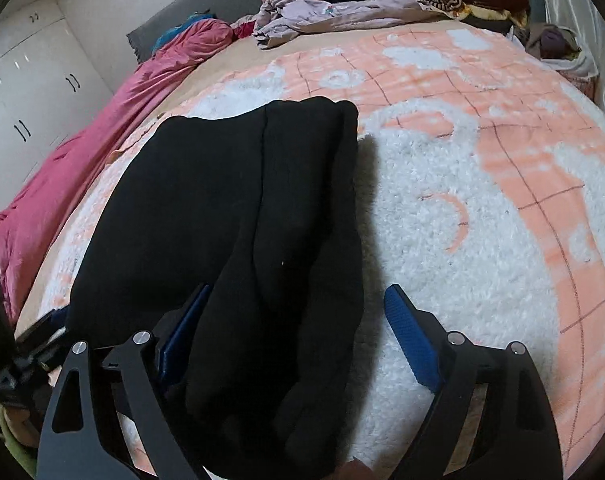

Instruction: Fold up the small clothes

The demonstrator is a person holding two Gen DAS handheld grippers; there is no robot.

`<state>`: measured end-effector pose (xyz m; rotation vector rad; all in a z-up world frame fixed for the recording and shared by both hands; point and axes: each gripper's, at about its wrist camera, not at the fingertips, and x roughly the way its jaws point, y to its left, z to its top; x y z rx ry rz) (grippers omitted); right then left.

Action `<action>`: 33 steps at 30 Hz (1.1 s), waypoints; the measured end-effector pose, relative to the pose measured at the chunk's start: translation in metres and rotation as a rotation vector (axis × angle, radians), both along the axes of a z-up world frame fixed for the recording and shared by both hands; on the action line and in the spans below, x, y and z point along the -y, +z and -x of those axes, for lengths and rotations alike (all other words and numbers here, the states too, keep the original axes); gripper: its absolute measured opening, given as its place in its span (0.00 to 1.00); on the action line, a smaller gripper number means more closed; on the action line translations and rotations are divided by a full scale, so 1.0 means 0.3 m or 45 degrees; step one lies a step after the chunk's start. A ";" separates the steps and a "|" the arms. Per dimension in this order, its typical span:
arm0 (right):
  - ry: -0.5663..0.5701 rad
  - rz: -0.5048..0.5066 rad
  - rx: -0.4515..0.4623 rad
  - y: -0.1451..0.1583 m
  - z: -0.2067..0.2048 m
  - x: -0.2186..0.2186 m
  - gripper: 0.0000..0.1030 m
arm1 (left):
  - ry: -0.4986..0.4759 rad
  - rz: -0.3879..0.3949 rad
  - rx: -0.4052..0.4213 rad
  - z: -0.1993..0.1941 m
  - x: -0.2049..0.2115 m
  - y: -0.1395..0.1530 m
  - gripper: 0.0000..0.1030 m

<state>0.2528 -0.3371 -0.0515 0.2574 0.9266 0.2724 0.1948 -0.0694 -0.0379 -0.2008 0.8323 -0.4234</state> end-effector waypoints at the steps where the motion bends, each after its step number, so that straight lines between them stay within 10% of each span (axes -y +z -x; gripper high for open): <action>1: -0.001 0.004 0.001 0.005 0.001 0.000 0.83 | 0.008 0.005 0.013 -0.002 0.000 0.016 0.90; 11: -0.035 0.080 0.219 0.186 -0.004 0.005 0.76 | 0.054 -0.141 -0.010 -0.152 0.080 0.059 0.89; 22: -0.028 0.127 -0.016 0.010 -0.155 0.005 0.74 | 0.029 -0.023 -0.156 -0.221 0.070 -0.045 0.89; 33: -0.023 0.155 0.122 0.111 -0.068 -0.019 0.75 | 0.046 0.014 -0.155 -0.194 0.055 -0.012 0.89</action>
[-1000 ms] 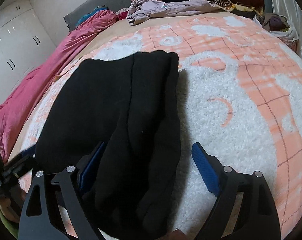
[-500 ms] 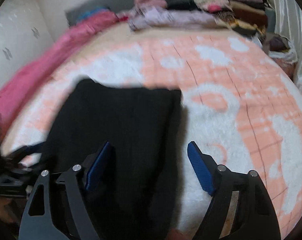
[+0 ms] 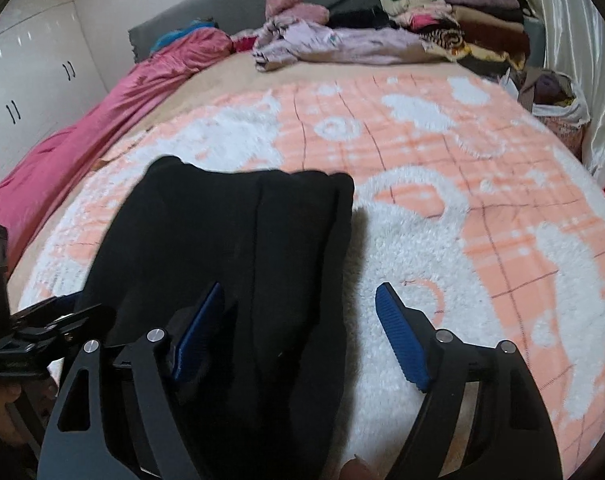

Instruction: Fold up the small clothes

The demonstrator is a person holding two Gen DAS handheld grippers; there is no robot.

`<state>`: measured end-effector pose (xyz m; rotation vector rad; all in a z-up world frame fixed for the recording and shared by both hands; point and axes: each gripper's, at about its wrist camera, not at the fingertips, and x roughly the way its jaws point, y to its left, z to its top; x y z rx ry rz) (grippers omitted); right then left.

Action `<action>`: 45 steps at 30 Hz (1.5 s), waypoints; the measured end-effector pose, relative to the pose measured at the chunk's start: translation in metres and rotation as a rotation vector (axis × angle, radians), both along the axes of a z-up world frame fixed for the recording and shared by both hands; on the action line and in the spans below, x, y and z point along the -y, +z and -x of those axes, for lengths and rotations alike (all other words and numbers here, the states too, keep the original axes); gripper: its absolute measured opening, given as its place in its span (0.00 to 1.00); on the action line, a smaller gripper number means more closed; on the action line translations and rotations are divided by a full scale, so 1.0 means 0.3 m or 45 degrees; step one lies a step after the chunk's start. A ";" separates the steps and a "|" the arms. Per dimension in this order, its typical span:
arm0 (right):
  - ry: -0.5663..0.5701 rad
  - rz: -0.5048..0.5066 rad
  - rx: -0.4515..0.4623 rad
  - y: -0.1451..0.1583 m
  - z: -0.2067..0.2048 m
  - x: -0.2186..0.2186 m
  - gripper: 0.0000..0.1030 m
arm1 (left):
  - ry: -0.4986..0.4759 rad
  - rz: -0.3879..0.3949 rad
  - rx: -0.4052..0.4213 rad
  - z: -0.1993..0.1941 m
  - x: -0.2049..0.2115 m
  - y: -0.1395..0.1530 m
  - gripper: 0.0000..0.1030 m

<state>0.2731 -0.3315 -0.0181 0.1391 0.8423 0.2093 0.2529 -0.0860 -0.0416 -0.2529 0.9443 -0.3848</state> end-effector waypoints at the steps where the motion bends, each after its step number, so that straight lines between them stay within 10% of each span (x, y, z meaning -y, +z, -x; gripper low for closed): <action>1: -0.003 -0.003 0.007 0.010 0.011 0.006 0.75 | 0.000 -0.003 0.001 0.003 0.001 0.003 0.89; 19: -0.026 -0.044 0.144 0.145 0.138 0.037 0.94 | 0.015 -0.030 0.062 0.065 -0.006 0.081 0.89; 45: -0.052 0.039 0.391 0.256 0.359 0.001 0.96 | 0.129 -0.153 0.310 0.273 -0.078 0.252 0.91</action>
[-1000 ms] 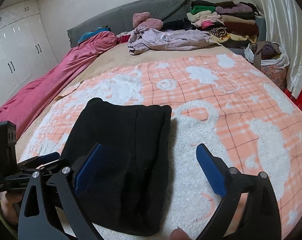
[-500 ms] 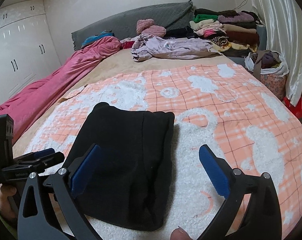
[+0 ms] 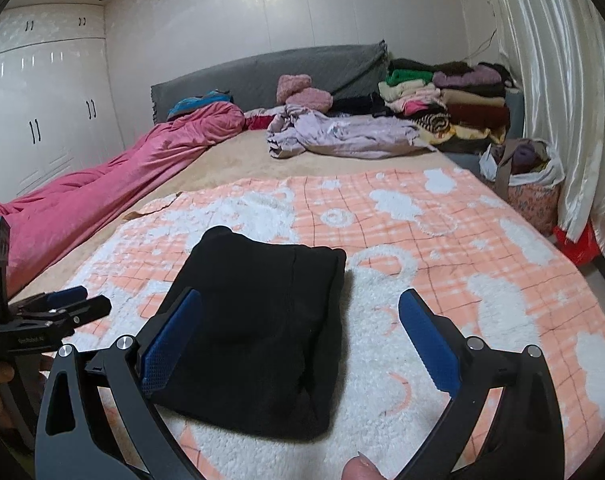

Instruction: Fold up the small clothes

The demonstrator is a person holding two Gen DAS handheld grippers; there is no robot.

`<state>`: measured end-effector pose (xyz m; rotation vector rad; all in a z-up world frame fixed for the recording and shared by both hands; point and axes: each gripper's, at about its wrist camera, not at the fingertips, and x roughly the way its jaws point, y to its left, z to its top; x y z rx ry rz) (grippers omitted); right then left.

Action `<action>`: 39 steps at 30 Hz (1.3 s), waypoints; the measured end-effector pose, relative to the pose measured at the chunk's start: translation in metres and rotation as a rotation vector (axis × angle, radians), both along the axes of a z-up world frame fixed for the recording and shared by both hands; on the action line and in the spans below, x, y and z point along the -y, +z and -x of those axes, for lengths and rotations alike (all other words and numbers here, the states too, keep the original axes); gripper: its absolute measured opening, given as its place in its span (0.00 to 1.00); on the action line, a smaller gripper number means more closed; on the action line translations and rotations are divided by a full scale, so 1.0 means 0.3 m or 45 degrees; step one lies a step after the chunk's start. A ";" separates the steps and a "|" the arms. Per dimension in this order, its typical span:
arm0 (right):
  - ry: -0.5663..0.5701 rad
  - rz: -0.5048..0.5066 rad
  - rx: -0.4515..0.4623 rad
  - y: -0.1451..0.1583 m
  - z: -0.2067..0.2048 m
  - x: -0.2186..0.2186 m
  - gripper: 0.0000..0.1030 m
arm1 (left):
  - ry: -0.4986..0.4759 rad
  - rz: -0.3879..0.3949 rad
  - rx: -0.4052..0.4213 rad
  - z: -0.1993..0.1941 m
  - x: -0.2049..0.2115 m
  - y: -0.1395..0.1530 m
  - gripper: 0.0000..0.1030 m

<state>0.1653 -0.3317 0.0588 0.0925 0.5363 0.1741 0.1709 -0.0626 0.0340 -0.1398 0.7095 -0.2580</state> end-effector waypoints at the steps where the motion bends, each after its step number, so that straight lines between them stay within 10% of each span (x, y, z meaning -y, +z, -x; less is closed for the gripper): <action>1: -0.004 0.002 0.011 0.004 0.017 -0.002 0.96 | 0.003 -0.002 0.011 0.012 -0.004 0.004 0.91; 39: -0.003 -0.005 -0.190 -0.200 0.341 -0.083 0.96 | -0.017 -0.054 -0.034 0.330 -0.002 -0.120 0.91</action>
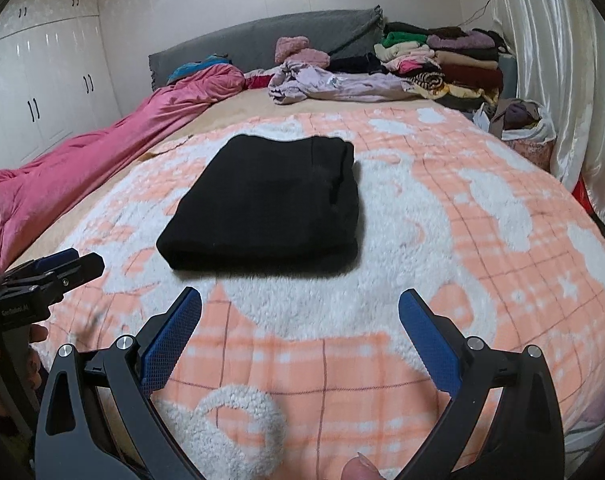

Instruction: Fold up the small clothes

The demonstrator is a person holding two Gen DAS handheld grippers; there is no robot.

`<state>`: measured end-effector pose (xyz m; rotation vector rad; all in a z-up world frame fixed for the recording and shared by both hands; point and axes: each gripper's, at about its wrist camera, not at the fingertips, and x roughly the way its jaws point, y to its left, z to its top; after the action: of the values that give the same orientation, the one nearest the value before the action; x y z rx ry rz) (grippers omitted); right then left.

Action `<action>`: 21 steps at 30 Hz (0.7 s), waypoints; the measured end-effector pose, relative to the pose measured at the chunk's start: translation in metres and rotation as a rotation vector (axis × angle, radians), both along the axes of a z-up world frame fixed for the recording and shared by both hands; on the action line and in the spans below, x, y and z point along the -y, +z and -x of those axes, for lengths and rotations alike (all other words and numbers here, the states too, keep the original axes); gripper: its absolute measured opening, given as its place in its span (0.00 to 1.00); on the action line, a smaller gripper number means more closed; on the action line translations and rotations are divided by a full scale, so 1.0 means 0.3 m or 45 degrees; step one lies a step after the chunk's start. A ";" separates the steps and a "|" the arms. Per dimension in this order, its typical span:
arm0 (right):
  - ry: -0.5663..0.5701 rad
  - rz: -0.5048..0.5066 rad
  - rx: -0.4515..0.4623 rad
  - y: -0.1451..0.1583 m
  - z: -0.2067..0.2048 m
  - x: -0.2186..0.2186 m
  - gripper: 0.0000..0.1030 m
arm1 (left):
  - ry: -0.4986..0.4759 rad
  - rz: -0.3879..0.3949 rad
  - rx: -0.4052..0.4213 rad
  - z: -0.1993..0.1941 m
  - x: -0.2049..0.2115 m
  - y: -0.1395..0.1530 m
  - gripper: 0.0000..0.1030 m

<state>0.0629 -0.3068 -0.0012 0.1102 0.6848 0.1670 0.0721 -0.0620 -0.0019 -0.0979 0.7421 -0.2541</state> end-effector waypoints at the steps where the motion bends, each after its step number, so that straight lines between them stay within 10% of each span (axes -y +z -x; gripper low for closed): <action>1: 0.002 -0.003 -0.004 -0.003 0.000 -0.001 0.96 | 0.001 -0.001 -0.003 0.001 -0.001 -0.003 0.91; 21: 0.002 -0.015 -0.017 -0.009 0.009 -0.011 0.96 | 0.056 -0.040 -0.051 0.011 -0.019 -0.024 0.91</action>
<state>0.0604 -0.3036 -0.0040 0.1223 0.6974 0.1718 0.0687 -0.0564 -0.0091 -0.0896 0.7829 -0.1990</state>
